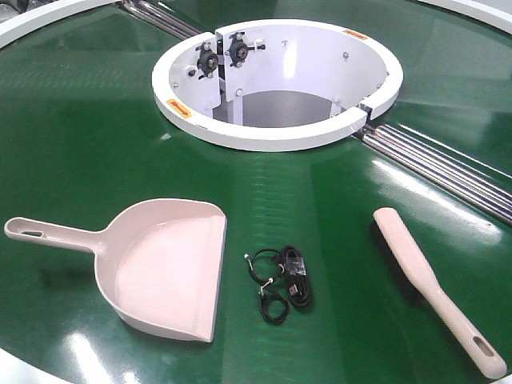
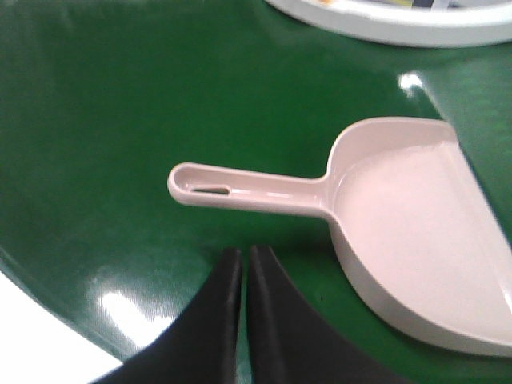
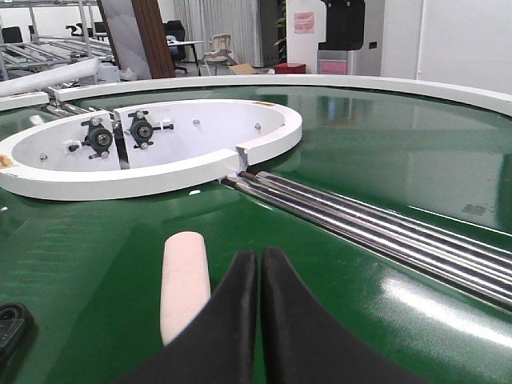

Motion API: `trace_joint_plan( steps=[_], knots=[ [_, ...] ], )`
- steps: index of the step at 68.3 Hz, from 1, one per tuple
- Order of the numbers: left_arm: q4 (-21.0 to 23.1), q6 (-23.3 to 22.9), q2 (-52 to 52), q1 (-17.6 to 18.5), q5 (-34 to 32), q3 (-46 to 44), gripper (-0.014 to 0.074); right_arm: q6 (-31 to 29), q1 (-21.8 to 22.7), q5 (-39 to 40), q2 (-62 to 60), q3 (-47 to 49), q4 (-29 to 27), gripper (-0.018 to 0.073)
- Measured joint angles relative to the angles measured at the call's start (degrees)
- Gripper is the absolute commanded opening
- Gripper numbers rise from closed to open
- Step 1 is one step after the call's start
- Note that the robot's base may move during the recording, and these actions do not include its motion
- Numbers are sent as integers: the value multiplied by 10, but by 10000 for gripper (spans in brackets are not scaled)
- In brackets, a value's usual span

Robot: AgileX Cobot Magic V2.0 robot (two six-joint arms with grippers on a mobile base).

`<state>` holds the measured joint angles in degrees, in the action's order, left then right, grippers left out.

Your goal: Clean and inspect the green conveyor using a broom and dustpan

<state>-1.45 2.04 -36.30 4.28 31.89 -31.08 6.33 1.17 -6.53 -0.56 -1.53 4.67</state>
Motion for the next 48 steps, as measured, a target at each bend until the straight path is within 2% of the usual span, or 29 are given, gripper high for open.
trace_joint_plan(
  steps=[11,19,25,39,48],
  knots=[
    [-1,1,-15,0,2,0,6,0,0,0,0,0,0,-9],
    [-10,1,-15,0,-3,0,59,0,0,0,0,0,0,-9],
    [-13,1,-15,0,-3,0,134,0,0,0,0,0,0,-9],
    [-13,1,-15,0,-4,0,436,0,0,0,0,0,0,-9],
    [-13,1,-15,0,-4,0,542,0,0,0,0,0,0,-9]
  ],
)
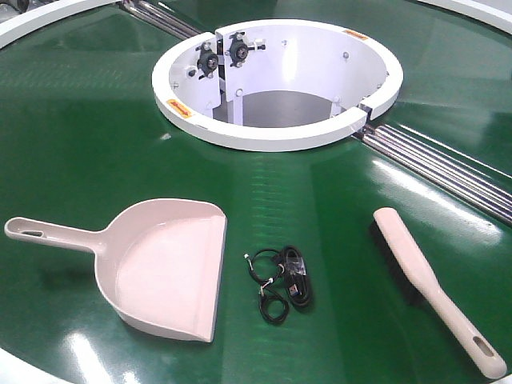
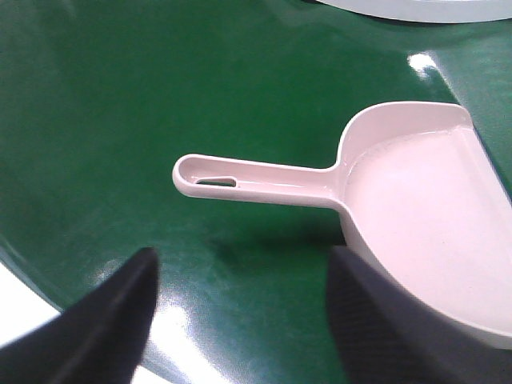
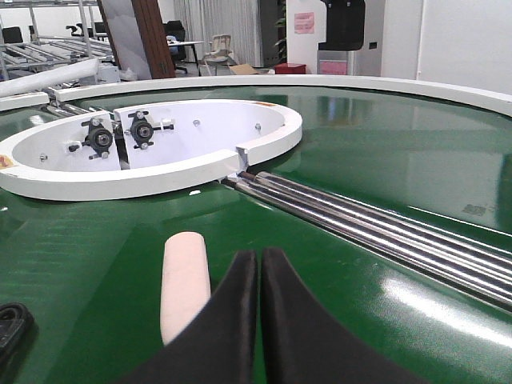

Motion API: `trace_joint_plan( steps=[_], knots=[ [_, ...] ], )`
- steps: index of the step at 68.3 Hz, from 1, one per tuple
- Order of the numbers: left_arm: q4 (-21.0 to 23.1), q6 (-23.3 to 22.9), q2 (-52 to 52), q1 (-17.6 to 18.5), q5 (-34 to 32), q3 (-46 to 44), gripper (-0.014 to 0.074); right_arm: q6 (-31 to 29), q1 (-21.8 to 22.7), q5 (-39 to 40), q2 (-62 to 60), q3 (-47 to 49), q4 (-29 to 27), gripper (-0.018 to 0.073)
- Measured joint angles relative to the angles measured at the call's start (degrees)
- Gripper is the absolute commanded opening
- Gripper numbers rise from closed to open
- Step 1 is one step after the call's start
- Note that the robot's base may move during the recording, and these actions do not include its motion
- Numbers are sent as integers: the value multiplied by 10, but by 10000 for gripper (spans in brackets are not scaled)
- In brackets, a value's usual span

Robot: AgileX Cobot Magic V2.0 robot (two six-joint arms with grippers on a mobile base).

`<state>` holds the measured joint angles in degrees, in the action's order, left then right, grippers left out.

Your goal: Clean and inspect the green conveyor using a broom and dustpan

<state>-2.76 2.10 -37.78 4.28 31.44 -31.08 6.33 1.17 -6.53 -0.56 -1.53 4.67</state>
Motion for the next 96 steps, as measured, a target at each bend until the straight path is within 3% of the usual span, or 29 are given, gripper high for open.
trace_joint_plan(
  steps=[23,33,44,49,60,76,96],
  knots=[
    [42,-6,-13,0,-5,-35,533,0,0,0,0,0,0,-9],
    [43,20,-97,0,90,-148,514,0,0,0,0,0,-1,-9],
    [43,100,-225,0,238,-269,512,0,0,0,0,0,-7,-9],
    [43,149,-275,0,283,-309,512,0,0,0,0,0,-7,-9],
    [63,275,-358,0,318,-380,512,0,0,0,0,0,-7,-9],
    [131,471,-415,0,314,-434,512,0,0,0,0,0,-7,-9],
    [137,755,-425,0,296,-435,512,0,0,0,0,0,-8,-9]
  ],
)
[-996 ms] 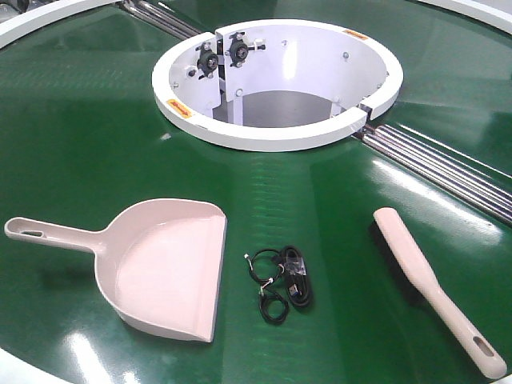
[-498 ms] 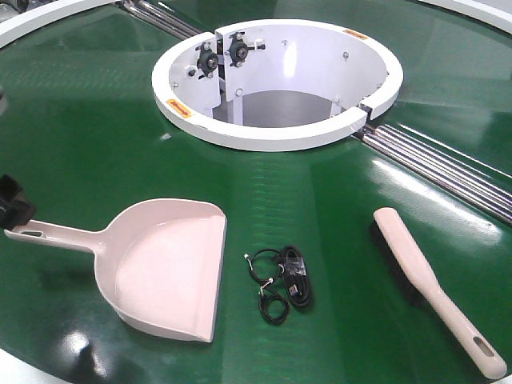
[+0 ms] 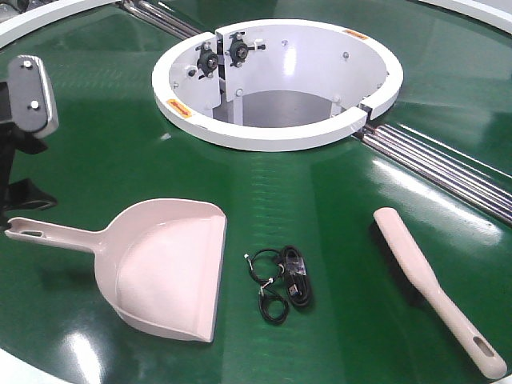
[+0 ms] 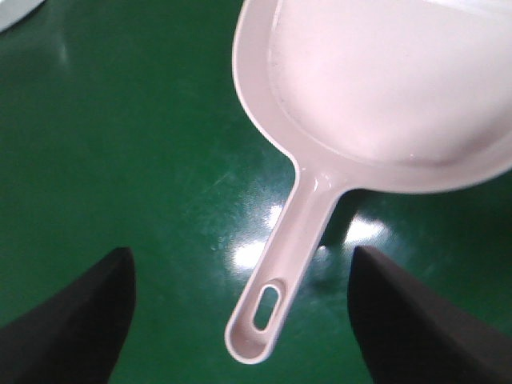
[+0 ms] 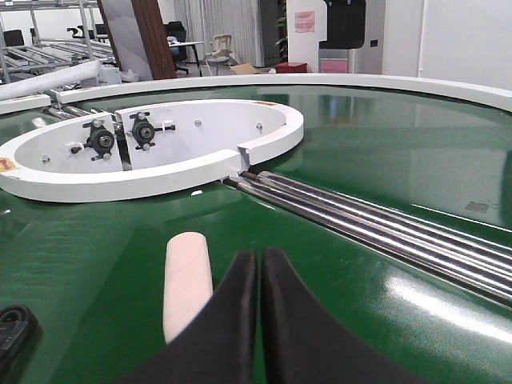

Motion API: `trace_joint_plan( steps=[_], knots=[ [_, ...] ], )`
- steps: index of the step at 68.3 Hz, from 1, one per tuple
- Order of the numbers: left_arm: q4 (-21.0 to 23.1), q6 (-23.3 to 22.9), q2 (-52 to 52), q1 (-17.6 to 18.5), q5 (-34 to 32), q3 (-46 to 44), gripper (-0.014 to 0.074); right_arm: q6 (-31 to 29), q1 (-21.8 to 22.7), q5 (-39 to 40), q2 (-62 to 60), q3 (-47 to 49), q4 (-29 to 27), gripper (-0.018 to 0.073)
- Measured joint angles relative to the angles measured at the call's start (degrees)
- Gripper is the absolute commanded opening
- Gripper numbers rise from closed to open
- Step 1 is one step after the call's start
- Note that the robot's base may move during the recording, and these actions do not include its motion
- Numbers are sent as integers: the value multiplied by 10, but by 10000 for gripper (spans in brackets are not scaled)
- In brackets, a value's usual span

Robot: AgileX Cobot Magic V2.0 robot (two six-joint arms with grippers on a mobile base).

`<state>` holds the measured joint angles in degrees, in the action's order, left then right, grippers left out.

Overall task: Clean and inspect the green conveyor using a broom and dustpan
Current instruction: 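Lower the left gripper onto the dustpan handle and close it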

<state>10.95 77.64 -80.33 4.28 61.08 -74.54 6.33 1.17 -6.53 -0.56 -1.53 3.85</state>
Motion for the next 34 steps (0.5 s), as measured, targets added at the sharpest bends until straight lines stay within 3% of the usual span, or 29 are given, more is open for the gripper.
trace_joint_plan(
  steps=[9,20,34],
  knots=[
    [4,55,-10,0,15,0,512,0,0,0,0,0,0,-9],
    [3,60,-60,1,31,-4,512,0,0,0,0,0,0,-9],
    [-31,66,-113,20,29,-4,512,0,0,0,0,0,0,-9]
  ],
)
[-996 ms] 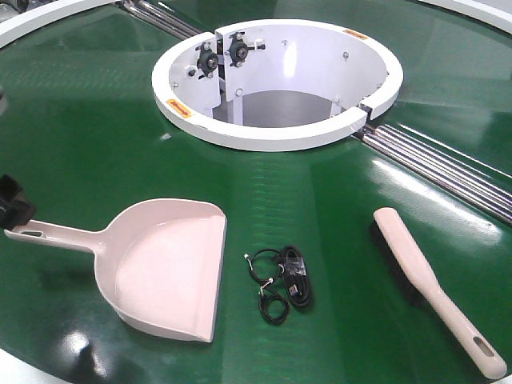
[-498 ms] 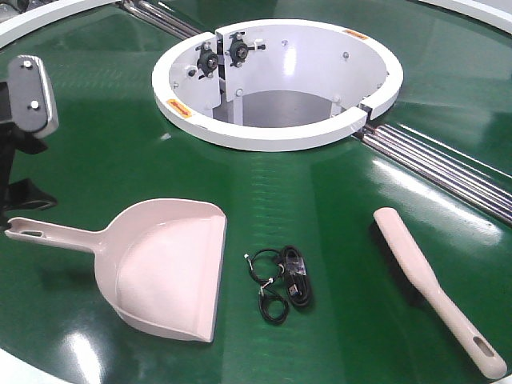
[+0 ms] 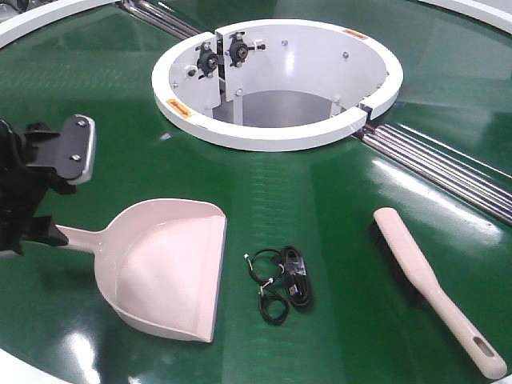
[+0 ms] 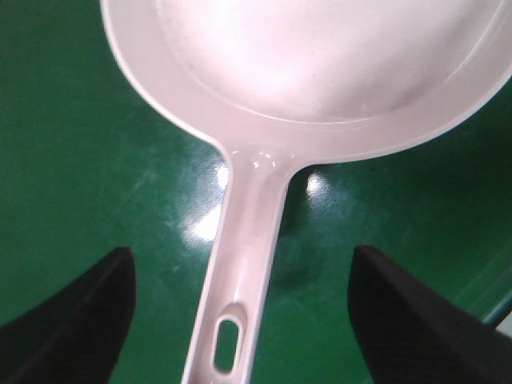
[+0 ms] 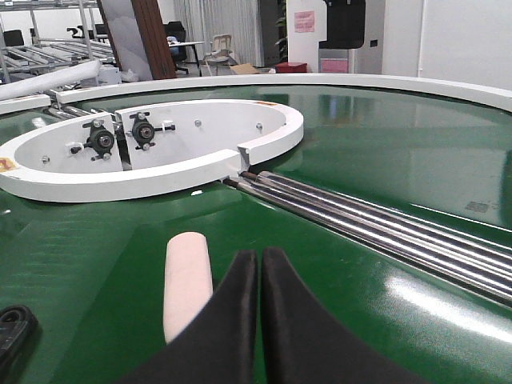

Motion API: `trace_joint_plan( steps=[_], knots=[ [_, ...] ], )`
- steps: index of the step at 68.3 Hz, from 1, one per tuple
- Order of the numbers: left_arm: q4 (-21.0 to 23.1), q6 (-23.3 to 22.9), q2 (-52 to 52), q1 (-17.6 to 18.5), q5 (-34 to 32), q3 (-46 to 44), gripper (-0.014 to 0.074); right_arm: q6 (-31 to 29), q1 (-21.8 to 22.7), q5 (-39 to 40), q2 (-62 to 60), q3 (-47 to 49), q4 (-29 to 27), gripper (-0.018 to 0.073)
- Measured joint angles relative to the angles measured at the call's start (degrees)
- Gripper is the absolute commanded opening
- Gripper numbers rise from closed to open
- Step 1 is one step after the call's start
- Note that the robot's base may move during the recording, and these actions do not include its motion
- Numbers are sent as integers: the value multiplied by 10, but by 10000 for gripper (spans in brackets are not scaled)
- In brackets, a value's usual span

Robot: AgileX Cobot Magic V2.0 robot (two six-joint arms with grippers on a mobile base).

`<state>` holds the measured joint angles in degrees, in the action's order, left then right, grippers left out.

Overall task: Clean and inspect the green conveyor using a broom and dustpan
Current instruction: 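Lower the left gripper onto the dustpan handle and close it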

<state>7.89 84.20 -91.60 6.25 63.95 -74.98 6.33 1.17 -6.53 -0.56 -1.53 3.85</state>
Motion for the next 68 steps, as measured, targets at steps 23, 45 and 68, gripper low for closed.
trace_joint_plan(
  steps=[23,45,68],
  knots=[
    [-37,2,-71,30,-4,0,512,0,0,0,0,0,0,-9],
    [-71,2,-104,30,-20,0,512,0,0,0,0,0,0,-9],
    [-100,2,-148,30,-33,0,402,0,0,0,0,0,0,-9]
  ],
)
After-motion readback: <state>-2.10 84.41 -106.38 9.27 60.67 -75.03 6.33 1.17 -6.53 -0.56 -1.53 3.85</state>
